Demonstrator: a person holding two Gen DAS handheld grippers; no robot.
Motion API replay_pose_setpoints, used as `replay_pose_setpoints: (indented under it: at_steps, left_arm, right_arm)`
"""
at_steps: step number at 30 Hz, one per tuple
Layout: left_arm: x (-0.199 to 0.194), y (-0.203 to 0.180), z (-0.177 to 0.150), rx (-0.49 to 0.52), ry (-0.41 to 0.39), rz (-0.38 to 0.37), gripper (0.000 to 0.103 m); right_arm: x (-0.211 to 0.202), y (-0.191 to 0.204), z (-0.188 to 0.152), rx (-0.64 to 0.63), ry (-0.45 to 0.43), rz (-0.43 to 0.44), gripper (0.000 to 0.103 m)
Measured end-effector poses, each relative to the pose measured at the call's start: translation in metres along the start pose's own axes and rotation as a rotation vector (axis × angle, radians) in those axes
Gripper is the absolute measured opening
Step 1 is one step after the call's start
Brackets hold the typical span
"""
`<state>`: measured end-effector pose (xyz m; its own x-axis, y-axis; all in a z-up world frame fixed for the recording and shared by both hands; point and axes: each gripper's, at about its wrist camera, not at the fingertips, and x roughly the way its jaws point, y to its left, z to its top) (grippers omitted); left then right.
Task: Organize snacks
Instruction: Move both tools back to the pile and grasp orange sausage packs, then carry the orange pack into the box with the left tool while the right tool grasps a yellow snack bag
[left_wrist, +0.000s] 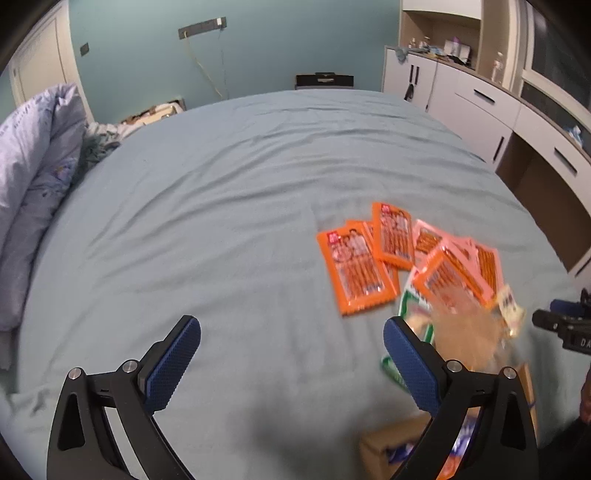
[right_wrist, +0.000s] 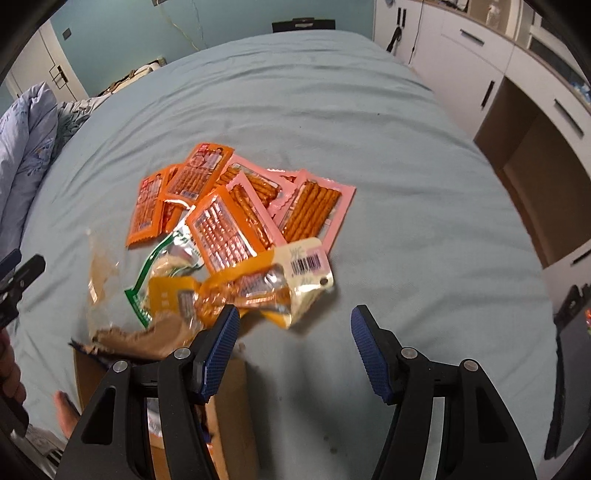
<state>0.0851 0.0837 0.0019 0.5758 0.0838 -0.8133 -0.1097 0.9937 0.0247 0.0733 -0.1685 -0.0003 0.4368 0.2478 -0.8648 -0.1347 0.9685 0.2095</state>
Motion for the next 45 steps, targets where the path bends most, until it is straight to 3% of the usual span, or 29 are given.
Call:
replay_pose_setpoints:
  at_steps: [3,8,20,28,30,32,36,37,38,40,41,42,45]
  left_arm:
    - [0.024,0.0,0.009,0.003,0.028,-0.04,0.101]
    - [0.062,-0.012,0.014,0.058,0.088,-0.041,0.101]
    - [0.13,-0.039,0.035,0.068,0.209,-0.152,0.101]
    - [0.171,-0.055,0.045,0.069,0.295,-0.161,0.1]
    - [0.169,-0.056,0.048,0.063,0.273,-0.177,0.088]
    - [0.164,-0.058,0.051,0.068,0.264,-0.205,0.062]
    - [0.158,-0.054,0.053,0.028,0.265,-0.244,0.039]
    - [0.154,-0.05,0.053,0.002,0.253,-0.278,0.018]
    - [0.151,-0.047,0.053,-0.016,0.253,-0.305,0.011]
    - [0.142,-0.044,0.054,-0.028,0.237,-0.277,0.011]
    - [0.138,-0.043,0.053,-0.024,0.232,-0.262,0.011]
    - [0.133,-0.042,0.052,-0.025,0.225,-0.253,0.011]
    - [0.111,-0.035,0.049,-0.058,0.204,-0.261,0.01]
  right_arm:
    - [0.013,-0.015,0.011,0.017,0.008,0.013,0.062]
    - [0.038,-0.028,0.027,0.055,0.035,0.045,0.062]
    - [0.09,0.008,0.053,-0.102,0.096,0.025,0.062]
    - [0.1,0.004,0.044,-0.051,0.215,0.048,0.062]
    - [0.113,0.006,0.042,-0.07,0.251,0.016,0.062]
    - [0.123,0.006,0.041,-0.064,0.27,0.014,0.063]
    - [0.131,0.004,0.045,-0.059,0.274,0.021,0.068]
    - [0.133,0.003,0.045,-0.056,0.274,0.025,0.068]
    - [0.135,0.004,0.046,-0.057,0.273,0.027,0.068]
    - [0.132,0.001,0.044,-0.07,0.261,0.034,0.067]
    - [0.132,0.003,0.042,-0.074,0.253,0.047,0.064]
    - [0.131,0.005,0.041,-0.08,0.245,0.05,0.054]
    - [0.128,0.012,0.04,-0.103,0.233,0.069,0.006]
